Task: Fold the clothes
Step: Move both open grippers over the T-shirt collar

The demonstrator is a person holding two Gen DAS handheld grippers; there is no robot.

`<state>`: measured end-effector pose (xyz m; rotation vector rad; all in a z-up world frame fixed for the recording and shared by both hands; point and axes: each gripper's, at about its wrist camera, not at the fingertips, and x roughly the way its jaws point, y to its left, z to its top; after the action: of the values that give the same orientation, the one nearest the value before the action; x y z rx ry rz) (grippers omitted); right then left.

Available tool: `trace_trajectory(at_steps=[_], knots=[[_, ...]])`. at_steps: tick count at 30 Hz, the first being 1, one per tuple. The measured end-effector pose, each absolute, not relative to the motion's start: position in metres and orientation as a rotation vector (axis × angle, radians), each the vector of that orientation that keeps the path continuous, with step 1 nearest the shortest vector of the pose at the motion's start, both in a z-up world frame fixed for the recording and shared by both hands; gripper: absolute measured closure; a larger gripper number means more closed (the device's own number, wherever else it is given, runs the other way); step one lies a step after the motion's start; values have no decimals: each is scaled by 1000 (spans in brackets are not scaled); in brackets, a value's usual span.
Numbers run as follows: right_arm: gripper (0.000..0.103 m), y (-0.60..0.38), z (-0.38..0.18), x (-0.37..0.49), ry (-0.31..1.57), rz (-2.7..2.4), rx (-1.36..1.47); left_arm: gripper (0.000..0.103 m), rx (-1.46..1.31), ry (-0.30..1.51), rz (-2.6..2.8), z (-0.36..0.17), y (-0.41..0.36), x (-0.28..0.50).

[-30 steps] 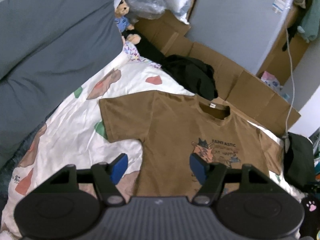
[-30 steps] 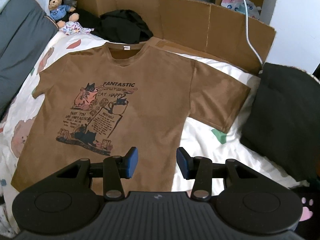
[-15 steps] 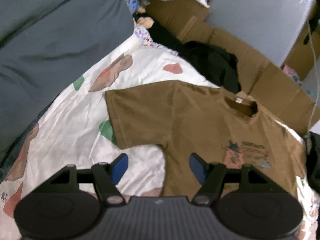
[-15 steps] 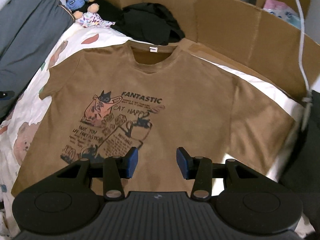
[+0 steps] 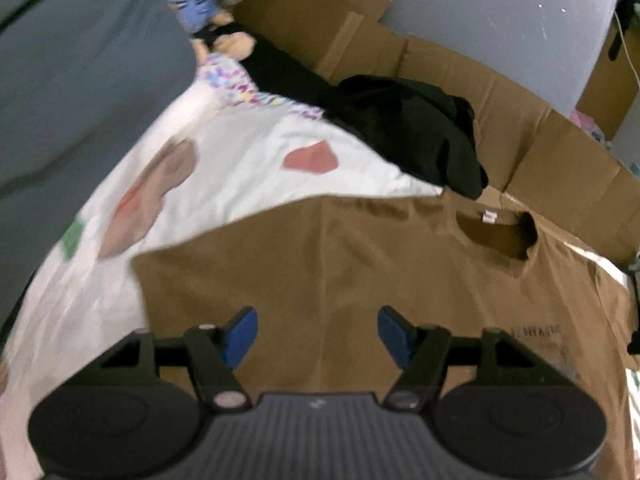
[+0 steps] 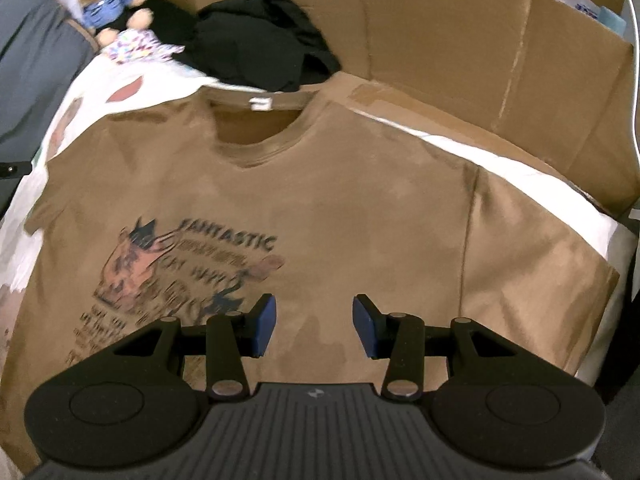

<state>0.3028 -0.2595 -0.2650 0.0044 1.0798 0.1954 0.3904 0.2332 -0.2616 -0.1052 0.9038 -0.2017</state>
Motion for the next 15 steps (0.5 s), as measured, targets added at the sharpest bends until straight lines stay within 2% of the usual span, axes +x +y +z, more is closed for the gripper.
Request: trace_trajectory(at_steps=[15], knots=[[56,-267,-282,394,1010,191,-33,31,-35,855,-386,-299,125,494]])
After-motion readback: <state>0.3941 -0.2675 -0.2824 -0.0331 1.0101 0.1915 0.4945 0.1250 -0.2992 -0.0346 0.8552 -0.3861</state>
